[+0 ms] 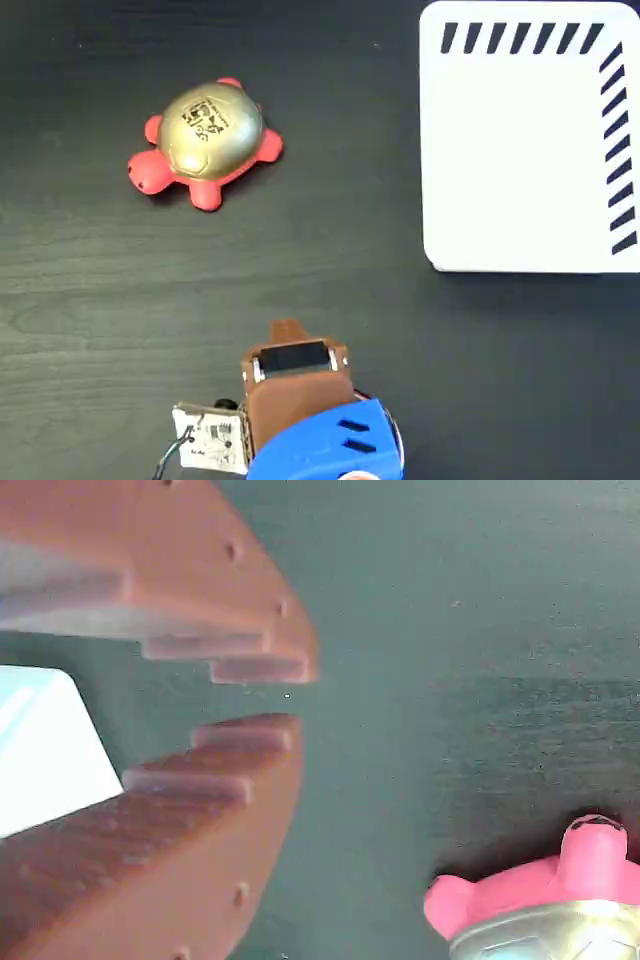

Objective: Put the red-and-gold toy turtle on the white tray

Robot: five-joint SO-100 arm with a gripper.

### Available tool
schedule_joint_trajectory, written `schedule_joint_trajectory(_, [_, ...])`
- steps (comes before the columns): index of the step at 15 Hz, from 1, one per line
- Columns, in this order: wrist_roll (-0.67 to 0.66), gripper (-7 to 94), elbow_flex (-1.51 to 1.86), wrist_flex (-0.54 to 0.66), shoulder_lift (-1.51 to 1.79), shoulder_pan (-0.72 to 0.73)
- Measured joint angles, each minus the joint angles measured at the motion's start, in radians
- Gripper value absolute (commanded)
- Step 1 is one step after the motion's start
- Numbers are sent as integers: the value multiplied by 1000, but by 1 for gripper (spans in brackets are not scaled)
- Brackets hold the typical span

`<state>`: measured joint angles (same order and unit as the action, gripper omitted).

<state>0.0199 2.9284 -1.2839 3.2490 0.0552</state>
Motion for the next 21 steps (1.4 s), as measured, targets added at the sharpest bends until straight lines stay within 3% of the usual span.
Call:
schedule_joint_trajectory(18, [-15,0,0,3,-3,29])
schedule_joint_trajectory(21, [28,0,-17,115,-183,31])
